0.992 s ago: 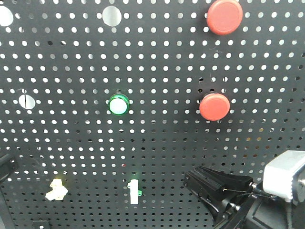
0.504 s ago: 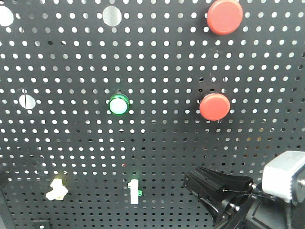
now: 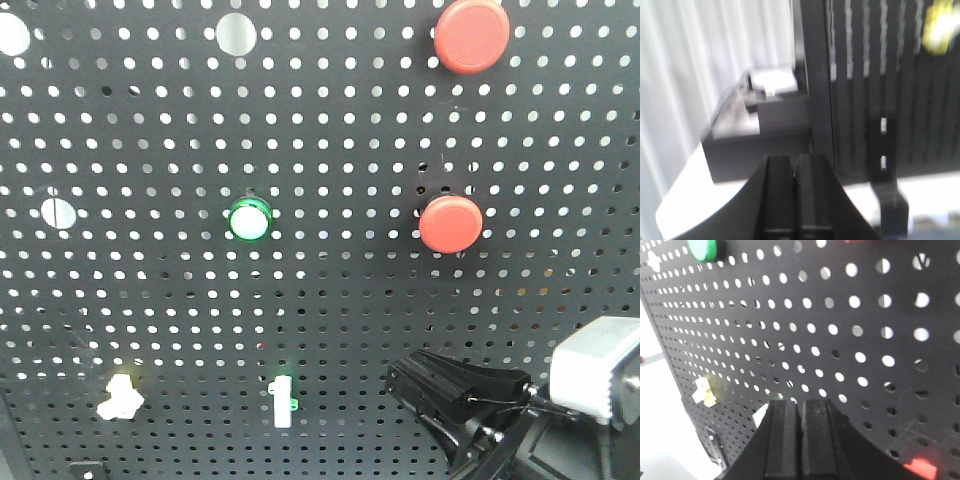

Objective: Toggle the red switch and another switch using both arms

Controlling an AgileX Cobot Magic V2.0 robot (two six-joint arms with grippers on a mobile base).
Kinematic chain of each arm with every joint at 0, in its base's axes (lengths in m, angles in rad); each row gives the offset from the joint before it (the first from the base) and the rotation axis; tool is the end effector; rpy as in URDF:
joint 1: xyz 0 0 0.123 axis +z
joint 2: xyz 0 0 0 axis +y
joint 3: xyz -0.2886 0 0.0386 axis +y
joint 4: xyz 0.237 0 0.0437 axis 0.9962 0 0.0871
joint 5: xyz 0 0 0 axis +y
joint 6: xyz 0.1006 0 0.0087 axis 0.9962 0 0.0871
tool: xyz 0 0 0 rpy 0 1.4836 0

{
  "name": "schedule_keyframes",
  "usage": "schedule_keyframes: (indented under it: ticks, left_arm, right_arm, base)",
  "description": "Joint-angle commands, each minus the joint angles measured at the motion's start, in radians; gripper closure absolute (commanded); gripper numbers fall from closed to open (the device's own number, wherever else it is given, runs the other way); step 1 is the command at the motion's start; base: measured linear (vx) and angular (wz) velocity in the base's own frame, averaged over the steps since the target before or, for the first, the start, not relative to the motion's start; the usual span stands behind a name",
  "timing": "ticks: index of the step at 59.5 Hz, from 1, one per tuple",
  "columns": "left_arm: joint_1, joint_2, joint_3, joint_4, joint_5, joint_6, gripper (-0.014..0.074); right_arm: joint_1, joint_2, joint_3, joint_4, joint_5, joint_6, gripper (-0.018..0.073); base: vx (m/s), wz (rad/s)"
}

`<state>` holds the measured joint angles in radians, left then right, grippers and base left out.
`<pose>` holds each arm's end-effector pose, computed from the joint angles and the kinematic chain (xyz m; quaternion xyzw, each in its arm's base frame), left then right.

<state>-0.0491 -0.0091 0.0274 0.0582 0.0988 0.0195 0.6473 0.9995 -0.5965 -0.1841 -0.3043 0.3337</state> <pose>0.0497 -0.0019 0.1952 0.0434 0.7162 0.0119 0.6964 0.1661 0.1325 0.3322 -0.1913 0.6867 0.2927 0.6373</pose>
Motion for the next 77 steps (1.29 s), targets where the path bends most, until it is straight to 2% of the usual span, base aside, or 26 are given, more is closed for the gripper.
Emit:
schedule_keyframes:
  ticks: [1, 44, 51, 56, 62, 68, 77]
  left_arm:
    - [0.0, -0.011, 0.02, -0.02, -0.07, -0.031, 0.0594]
    - [-0.002, -0.01, 0.018, -0.028, -0.058, -0.029, 0.0594]
    - [-0.002, -0.01, 0.018, -0.028, -0.058, -0.029, 0.0594]
    - [-0.002, -0.01, 0.018, -0.028, -0.058, -0.029, 0.0594]
    - [-0.002, -0.01, 0.018, -0.028, -0.058, -0.029, 0.0594]
    - [-0.002, -0.01, 0.018, -0.028, -0.058, -0.029, 0.0594]
    - [-0.002, -0.01, 0.018, -0.028, -0.058, -0.028, 0.0594]
  right_arm:
    - [0.001, -0.015, -0.033, -0.003, -0.076, -0.01, 0.0566]
    - [0.001, -0.015, -0.033, -0.007, -0.066, -0.013, 0.0566]
    - [-0.003, -0.029, -0.033, -0.001, -0.059, -0.073, 0.0566]
    - [-0.003, -0.09, -0.033, 0.001, -0.052, -0.17, 0.0566]
    - [-0.009, -0.201, -0.025, 0.022, 0.02, -0.276, 0.0566]
    - [-0.089, -0.332, 0.028, 0.068, 0.081, -0.323, 0.0566]
    - [-0.313, -0.52, 0.183, 0.079, 0.085, -0.308, 0.0566]
  base:
    - [0.0, 0.01]
    - [0.0, 0.0]
    - [0.0, 0.0]
    - [0.0, 0.0]
    - [0.0, 0.0]
    - [0.0, 0.0]
    - [0.0, 0.0]
